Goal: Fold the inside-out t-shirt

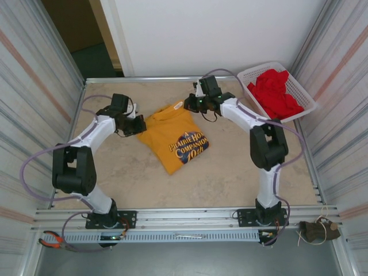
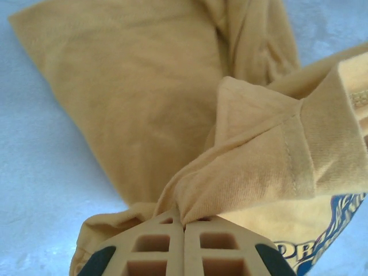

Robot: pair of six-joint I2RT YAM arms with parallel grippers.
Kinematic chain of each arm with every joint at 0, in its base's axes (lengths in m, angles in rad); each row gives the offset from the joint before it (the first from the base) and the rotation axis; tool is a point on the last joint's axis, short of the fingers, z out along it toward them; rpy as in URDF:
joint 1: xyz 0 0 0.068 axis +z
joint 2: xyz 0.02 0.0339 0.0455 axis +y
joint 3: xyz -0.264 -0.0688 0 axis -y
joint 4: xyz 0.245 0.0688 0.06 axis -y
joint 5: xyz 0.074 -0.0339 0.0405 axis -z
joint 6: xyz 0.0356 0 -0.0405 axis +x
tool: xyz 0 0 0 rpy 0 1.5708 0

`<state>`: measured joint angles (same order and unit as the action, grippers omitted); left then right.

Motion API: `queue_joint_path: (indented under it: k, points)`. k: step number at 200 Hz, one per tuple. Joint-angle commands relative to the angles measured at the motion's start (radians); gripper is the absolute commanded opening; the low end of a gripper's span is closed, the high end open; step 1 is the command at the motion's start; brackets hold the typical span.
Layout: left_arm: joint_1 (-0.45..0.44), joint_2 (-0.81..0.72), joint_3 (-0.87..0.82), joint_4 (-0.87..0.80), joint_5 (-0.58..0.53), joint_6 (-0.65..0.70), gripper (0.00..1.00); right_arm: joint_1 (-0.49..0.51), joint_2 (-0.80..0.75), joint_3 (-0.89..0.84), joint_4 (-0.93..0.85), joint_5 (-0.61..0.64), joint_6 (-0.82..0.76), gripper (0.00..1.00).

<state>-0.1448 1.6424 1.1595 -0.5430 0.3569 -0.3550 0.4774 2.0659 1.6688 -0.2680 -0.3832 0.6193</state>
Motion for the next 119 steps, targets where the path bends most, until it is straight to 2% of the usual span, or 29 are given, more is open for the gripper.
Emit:
queue_joint_path:
  k: [1,12,28,43,47,55,66,84,93,119]
  points:
    - [0.029,0.071,0.01,0.007,-0.095,-0.002,0.0,-0.002,0.18,0.11,0.007,0.02,0.002,0.0]
    - [0.05,0.109,0.009,0.041,-0.122,-0.021,0.0,-0.006,0.269,0.214,-0.02,0.021,-0.007,0.0]
    - [0.082,0.182,0.048,0.057,-0.156,-0.052,0.0,-0.019,0.342,0.33,-0.073,0.012,-0.005,0.41]
    - [0.105,0.248,0.108,0.04,-0.144,-0.061,0.0,-0.036,0.276,0.26,-0.046,0.022,0.006,0.61]
    - [0.109,0.26,0.121,0.036,-0.139,-0.061,0.04,-0.04,0.243,0.228,-0.026,0.024,0.009,0.65]
    - [0.109,0.272,0.145,0.033,-0.134,-0.059,0.15,-0.047,0.176,0.132,-0.002,0.035,0.011,0.7]
    - [0.108,0.27,0.164,0.033,-0.123,-0.055,0.33,-0.059,0.089,0.033,0.01,0.045,0.016,0.71]
    - [0.104,0.232,0.178,0.029,-0.118,-0.052,0.53,-0.062,-0.047,-0.152,0.021,0.064,0.01,0.71]
    - [0.102,0.206,0.173,0.025,-0.117,-0.051,0.58,-0.057,-0.101,-0.24,0.034,0.072,0.005,0.71]
    - [0.082,0.108,0.12,0.01,-0.098,-0.053,0.61,-0.015,-0.194,-0.405,0.058,0.09,0.011,0.71]
